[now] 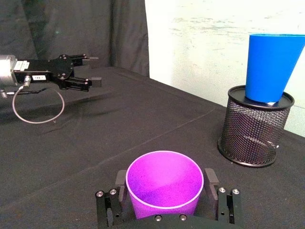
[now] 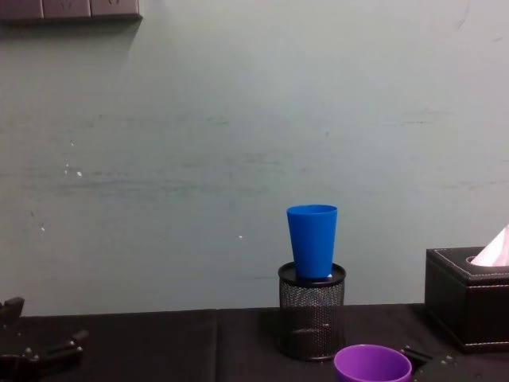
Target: Pick up one cup with a gripper and tap it against the other cup.
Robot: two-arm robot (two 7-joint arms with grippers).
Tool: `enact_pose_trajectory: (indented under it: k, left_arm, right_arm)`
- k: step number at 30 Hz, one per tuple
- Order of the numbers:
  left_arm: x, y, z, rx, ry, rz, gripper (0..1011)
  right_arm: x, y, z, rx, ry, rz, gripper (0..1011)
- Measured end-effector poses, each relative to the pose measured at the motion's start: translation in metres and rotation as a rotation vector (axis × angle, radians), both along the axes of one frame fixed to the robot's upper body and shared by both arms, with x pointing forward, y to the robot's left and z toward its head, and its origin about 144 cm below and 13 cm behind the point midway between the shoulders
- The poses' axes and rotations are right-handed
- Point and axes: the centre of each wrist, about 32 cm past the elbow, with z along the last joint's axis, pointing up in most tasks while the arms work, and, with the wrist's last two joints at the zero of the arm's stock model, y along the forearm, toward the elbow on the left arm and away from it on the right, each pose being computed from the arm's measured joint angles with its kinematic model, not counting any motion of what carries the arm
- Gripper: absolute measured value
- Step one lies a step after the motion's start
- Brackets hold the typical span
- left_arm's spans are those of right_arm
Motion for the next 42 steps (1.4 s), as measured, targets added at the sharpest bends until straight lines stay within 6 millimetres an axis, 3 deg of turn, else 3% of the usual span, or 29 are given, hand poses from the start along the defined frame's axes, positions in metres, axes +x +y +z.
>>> enact_pose_trajectory:
  k: [12, 23, 42]
  left_arm:
    - [0.0000, 0.0000, 0.0000, 0.000, 0.000, 0.000, 1000]
    - [0.0000, 0.0000, 0.0000, 0.000, 0.000, 0.000, 1000]
    - [0.0000, 0.0000, 0.0000, 0.000, 0.000, 0.000, 1000]
  right_arm:
    - [0.0000, -0.0003, 0.0004, 0.000, -0.001, -0.001, 1000]
    - [-0.0001, -0.0005, 0.0005, 0.001, -0.001, -0.001, 792]
    - [0.0001, -0.0003, 0.0007, -0.002, 0.002, 0.002, 734]
